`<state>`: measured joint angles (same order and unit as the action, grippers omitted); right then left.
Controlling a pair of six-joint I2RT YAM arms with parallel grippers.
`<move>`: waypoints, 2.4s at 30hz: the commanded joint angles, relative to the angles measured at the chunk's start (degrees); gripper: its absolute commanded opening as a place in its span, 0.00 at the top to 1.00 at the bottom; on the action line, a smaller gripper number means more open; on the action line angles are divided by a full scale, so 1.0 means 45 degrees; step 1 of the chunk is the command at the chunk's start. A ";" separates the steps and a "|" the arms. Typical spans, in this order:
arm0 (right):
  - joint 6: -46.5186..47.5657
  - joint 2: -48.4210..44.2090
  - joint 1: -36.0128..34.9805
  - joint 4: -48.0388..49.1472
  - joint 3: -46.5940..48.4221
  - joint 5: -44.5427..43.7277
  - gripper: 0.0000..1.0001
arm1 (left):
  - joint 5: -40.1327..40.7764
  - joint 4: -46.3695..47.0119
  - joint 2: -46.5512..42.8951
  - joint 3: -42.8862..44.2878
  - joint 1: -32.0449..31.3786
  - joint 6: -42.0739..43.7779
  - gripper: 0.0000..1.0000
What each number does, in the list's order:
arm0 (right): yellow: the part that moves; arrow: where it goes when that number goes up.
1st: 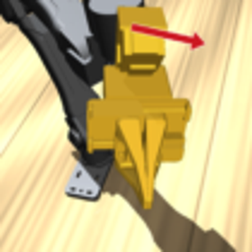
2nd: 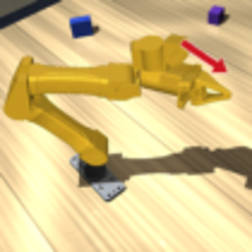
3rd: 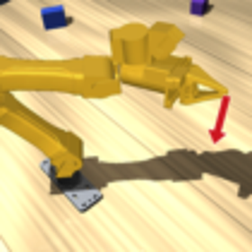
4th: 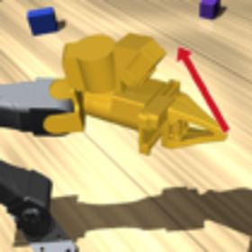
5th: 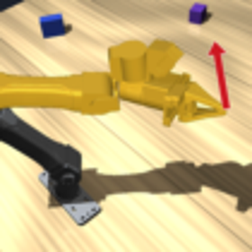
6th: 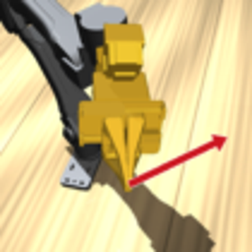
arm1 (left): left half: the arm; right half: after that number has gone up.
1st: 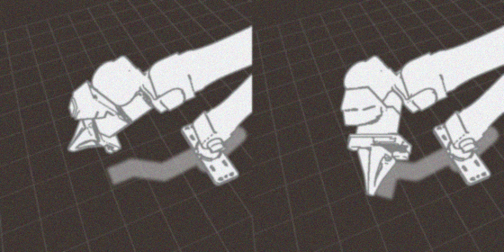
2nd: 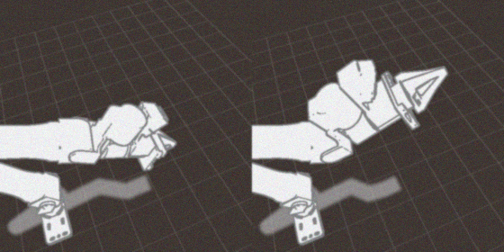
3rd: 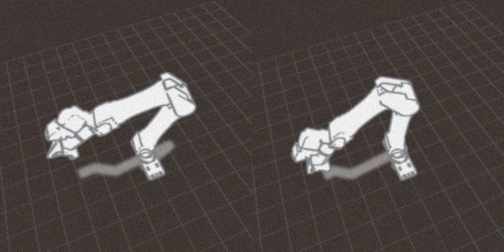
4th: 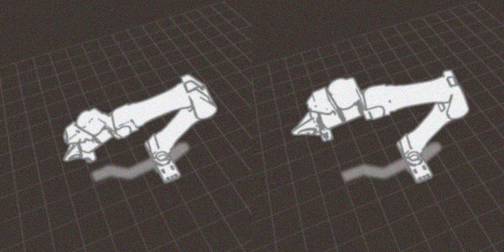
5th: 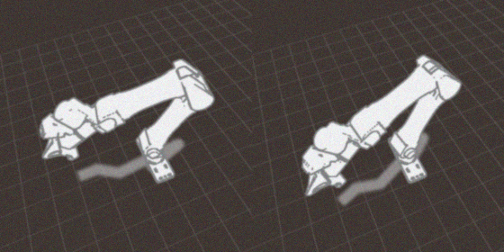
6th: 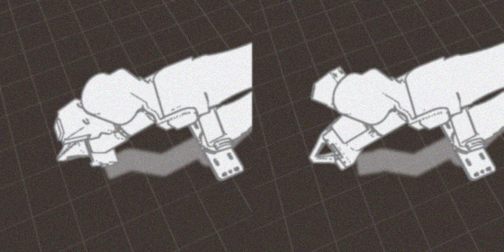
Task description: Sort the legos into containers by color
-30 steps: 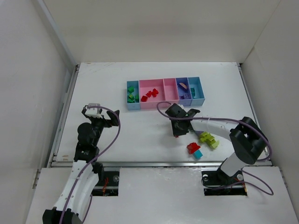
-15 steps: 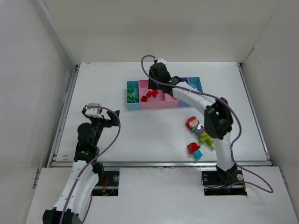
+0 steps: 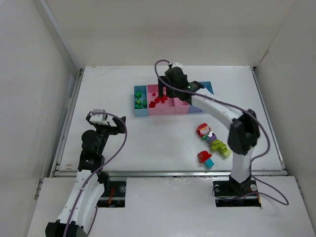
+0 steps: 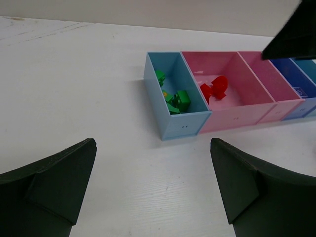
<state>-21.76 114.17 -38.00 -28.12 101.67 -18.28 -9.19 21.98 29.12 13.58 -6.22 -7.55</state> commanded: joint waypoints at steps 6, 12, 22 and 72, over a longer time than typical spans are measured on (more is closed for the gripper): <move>-0.3476 -0.6304 -0.0228 -0.3494 -0.6433 -0.0431 0.00 | -0.0222 0.0525 -0.0066 0.0165 0.0073 -0.0002 0.00; -0.5396 -0.9000 -0.0365 -0.5292 -0.9931 0.1075 0.00 | -0.0516 0.0526 -0.0066 0.0165 0.0073 -0.0119 0.00; -0.4990 -0.8342 -0.0481 -0.6329 -1.1167 0.1309 0.00 | -0.0633 0.0526 -0.0182 0.0165 0.0073 -0.0119 0.00; -0.5262 -0.4731 -0.4582 0.4216 -0.3044 -0.3632 1.00 | -0.9383 -0.0721 0.3213 0.3855 -0.0864 0.2422 0.00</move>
<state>-43.94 90.13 -57.10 -16.21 83.05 -28.56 -47.03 20.08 42.04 27.97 -9.72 3.20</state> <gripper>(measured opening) 0.434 0.997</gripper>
